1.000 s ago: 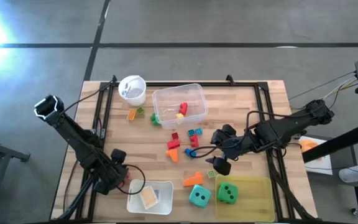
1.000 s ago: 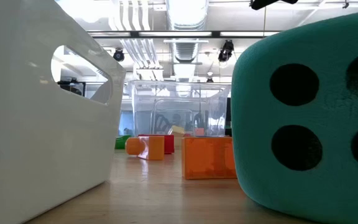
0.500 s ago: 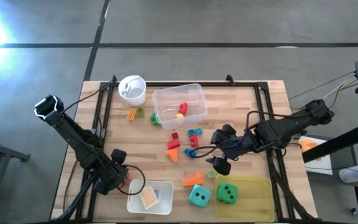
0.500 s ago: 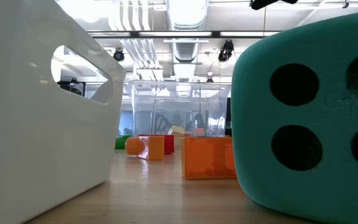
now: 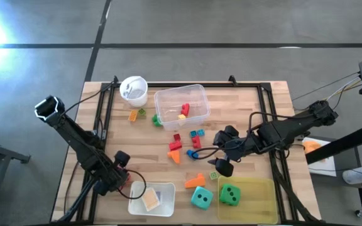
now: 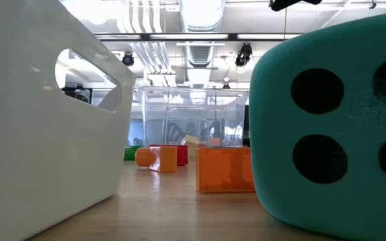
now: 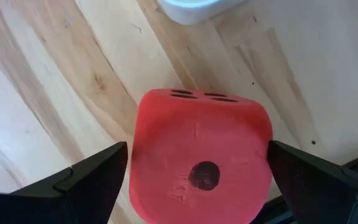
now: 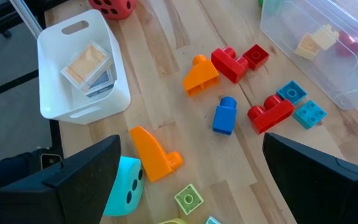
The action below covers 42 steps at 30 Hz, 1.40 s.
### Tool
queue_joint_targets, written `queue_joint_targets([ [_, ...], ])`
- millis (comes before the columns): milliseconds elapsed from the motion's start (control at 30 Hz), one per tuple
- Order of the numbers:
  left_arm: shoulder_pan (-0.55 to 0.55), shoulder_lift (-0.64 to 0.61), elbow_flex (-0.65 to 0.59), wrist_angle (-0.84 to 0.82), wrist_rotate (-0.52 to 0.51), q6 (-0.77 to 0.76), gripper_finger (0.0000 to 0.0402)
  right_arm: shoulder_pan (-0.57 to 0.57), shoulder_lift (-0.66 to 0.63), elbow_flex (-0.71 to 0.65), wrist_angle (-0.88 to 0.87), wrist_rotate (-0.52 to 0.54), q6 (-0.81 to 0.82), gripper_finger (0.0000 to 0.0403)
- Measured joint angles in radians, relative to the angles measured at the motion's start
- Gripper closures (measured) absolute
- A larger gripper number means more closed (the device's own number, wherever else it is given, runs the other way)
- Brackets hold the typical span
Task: Pick & Place Toys
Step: Put the red dice into the yellow bin
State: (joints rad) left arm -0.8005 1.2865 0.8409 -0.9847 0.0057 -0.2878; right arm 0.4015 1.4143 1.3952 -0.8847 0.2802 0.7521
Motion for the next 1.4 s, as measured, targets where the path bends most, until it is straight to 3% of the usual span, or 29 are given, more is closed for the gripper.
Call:
queue_joint_targets([
  [733,-0.047,0.057,-0.023,0.044,0.047,0.019,0.0018,0.0,0.0,-0.003,0.0,0.0,-0.004,0.0018],
  [900,-0.048,0.059,-0.023,0.046,0.043,-0.038,0.0024,0.0,0.0,-0.003,0.0,0.0,-0.004,0.0018],
  [1167,-0.048,0.064,-0.023,0.039,0.054,-0.166,0.0065,0.0,0.0,-0.003,0.001,0.0,0.004,0.0018],
  [1400,-0.046,0.084,-0.03,0.043,0.093,-0.295,0.0069,0.0,0.0,-0.001,0.002,0.0,0.006,0.0018],
])
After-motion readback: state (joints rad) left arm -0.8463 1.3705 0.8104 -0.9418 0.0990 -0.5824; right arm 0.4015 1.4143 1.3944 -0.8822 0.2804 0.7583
